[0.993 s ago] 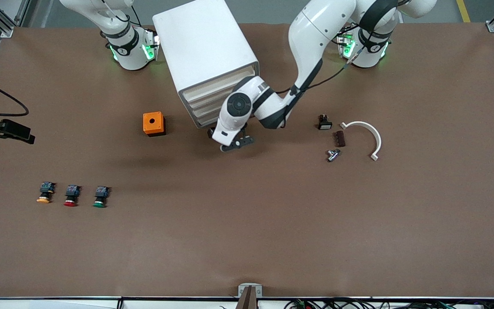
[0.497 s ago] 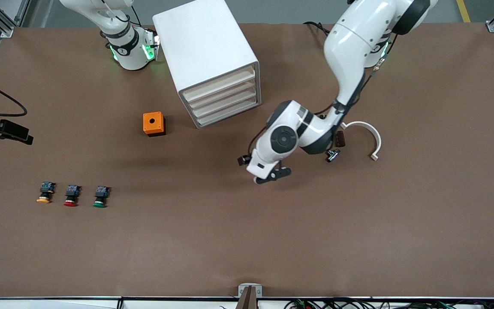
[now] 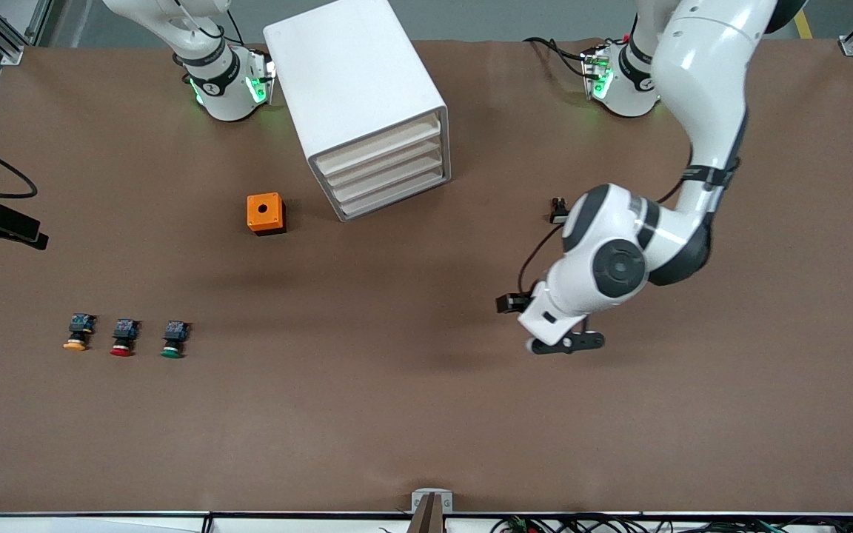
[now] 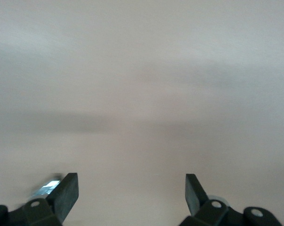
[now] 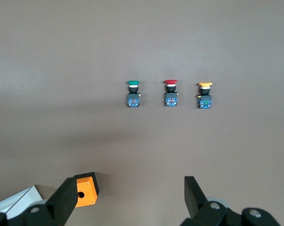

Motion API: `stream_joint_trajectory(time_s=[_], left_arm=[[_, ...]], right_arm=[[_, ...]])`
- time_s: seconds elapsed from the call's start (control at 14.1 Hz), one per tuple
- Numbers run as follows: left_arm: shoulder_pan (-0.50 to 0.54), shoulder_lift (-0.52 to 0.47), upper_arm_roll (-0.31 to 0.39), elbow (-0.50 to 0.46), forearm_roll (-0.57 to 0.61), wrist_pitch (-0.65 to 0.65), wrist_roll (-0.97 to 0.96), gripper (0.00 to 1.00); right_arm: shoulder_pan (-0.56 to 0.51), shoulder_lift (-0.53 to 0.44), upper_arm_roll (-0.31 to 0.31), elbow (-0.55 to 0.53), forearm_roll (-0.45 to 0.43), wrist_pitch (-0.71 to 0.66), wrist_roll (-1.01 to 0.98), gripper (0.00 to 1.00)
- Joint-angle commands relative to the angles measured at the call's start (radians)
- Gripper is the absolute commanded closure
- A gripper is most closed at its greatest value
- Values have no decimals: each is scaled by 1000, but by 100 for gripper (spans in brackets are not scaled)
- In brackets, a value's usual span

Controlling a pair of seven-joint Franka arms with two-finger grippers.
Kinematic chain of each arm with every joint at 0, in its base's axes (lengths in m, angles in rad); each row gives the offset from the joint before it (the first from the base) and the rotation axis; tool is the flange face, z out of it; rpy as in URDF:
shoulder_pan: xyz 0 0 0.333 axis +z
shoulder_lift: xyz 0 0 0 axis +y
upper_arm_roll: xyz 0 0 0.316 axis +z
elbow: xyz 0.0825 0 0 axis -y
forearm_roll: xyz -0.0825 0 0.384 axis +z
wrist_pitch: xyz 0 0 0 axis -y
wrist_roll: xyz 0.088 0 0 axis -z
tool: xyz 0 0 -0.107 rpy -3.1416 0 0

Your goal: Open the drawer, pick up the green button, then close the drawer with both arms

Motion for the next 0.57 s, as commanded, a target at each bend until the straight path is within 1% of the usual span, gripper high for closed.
stream_joint_trajectory(time_s=[0.0, 0.14, 0.35, 0.5], left_arm=[[73, -40, -8, 24, 43, -88, 133, 0], [110, -69, -6, 23, 62, -101, 202, 0], [132, -114, -8, 24, 134, -145, 213, 0], [136, -158, -6, 24, 146, -191, 227, 0]], right_arm=[[-15, 10, 15, 27, -14, -18, -5, 0], [-15, 10, 14, 27, -14, -18, -5, 0], [-15, 10, 14, 27, -13, -18, -5, 0], [-15, 10, 15, 27, -14, -18, -4, 0]])
